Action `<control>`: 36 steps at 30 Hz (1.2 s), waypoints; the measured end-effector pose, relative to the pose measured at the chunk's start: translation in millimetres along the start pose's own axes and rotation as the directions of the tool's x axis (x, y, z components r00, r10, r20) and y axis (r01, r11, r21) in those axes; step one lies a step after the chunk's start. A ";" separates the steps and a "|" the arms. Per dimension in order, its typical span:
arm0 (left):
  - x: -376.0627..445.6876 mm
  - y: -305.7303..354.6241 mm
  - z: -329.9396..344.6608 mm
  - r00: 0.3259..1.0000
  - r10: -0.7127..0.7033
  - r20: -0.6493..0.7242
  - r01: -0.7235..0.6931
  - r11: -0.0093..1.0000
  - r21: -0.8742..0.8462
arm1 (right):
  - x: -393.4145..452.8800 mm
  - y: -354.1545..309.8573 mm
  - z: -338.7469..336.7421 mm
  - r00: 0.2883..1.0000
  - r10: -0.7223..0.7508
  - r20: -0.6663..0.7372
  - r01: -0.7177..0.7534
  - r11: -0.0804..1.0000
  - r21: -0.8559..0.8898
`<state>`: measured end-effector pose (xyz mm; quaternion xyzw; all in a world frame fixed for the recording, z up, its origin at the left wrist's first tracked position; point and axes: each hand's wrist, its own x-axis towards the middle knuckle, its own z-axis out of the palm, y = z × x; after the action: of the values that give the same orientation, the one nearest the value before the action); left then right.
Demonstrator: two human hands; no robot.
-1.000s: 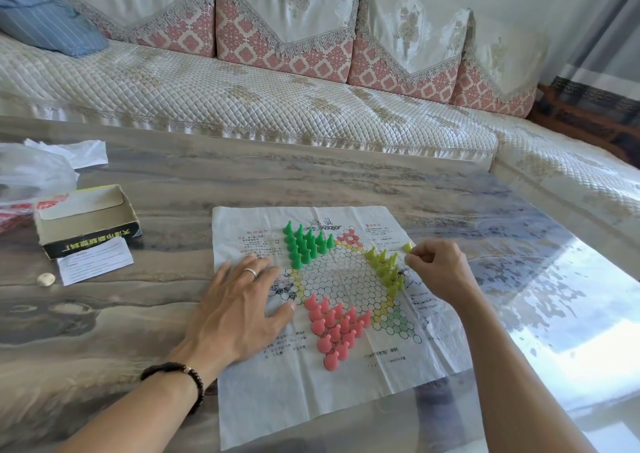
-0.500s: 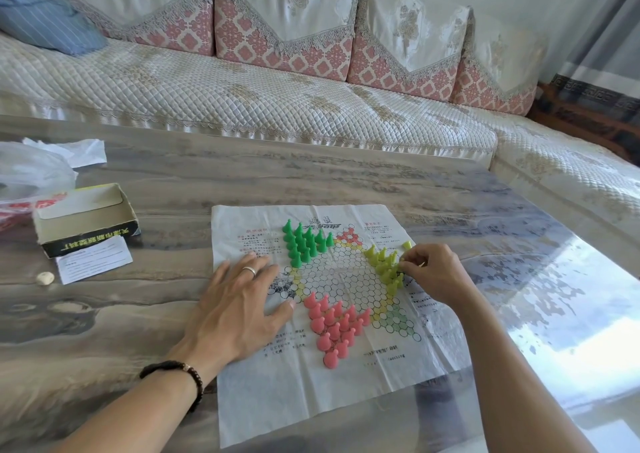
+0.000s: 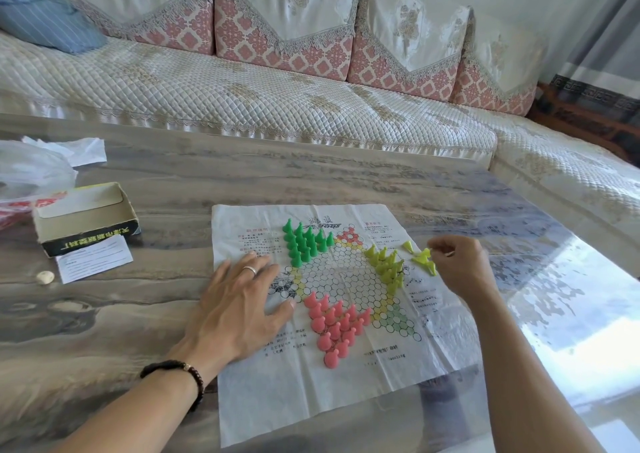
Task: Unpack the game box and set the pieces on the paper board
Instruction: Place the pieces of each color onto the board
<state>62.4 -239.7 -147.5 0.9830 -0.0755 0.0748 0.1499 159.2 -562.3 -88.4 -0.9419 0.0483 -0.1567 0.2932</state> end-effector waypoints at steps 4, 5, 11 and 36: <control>-0.4 0.9 -1.2 1.000 -0.001 -0.005 0.001 1.000 -0.019 | 0.6 15.5 0.1 0.999 0.004 -0.050 -0.009 0.994 -0.106; -0.3 0.9 -1.2 1.000 -0.001 -0.003 0.001 1.000 -0.017 | 0.7 18.5 2.9 1.000 0.004 -0.030 -0.008 0.990 -0.140; -0.7 1.5 -1.9 1.000 -0.002 -0.011 0.002 1.000 -0.021 | 2.3 17.1 18.5 0.994 -0.074 0.083 0.097 0.943 -0.320; -1.1 3.3 -3.9 1.000 -0.003 0.005 0.003 1.000 -0.030 | -8.4 -0.8 16.8 0.990 -0.098 0.101 0.094 0.995 0.039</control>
<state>60.2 -241.4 -143.0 0.9809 -0.0754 0.0711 0.1648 156.7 -551.0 -103.2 -0.9448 -0.0149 -0.1229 0.3034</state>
